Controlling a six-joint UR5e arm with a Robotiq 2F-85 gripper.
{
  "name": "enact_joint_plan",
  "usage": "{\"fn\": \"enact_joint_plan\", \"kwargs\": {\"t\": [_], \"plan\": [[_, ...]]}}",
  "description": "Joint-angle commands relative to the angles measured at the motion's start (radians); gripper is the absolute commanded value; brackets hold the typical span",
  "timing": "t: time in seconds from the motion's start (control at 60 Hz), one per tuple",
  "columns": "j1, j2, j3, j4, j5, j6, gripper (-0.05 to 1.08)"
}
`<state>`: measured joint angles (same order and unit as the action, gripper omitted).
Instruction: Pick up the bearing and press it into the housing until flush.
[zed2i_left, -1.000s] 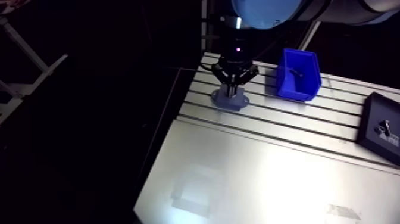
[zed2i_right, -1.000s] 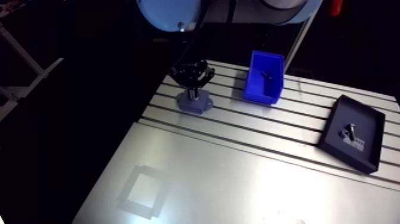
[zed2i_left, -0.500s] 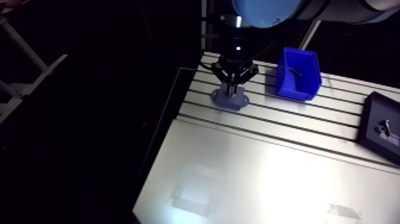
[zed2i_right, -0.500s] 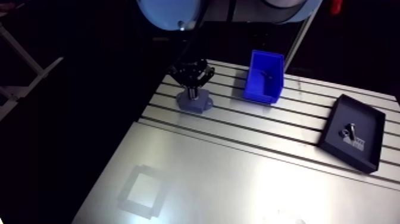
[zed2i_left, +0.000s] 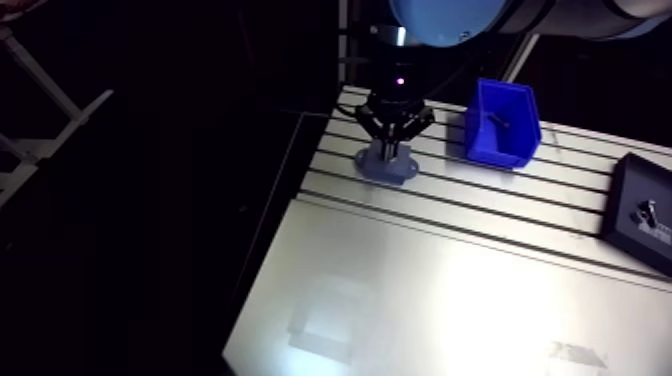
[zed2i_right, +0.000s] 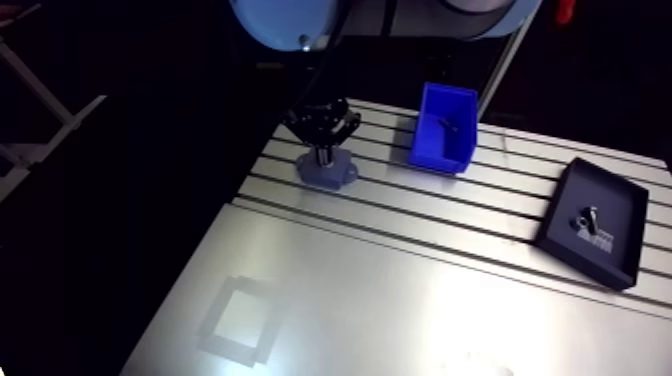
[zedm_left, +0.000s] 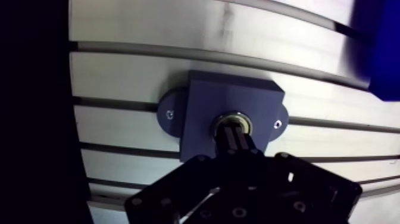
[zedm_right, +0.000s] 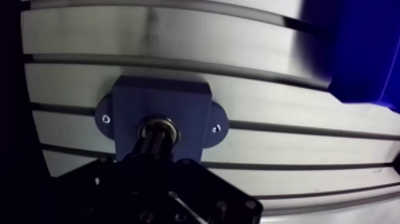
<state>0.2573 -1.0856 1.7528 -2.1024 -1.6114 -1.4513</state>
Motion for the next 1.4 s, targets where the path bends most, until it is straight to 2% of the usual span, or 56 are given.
{"fn": "enact_joint_plan", "kwargs": {"t": [0.017,1.05,1.4], "plan": [[0.000,0.001,0.000,0.000,0.000,-0.001,1.08],[0.007,0.002,0.001,0.002,-0.003,0.001,1.08],[0.005,-0.034,-0.008,0.008,-0.005,0.000,1.08]]}}
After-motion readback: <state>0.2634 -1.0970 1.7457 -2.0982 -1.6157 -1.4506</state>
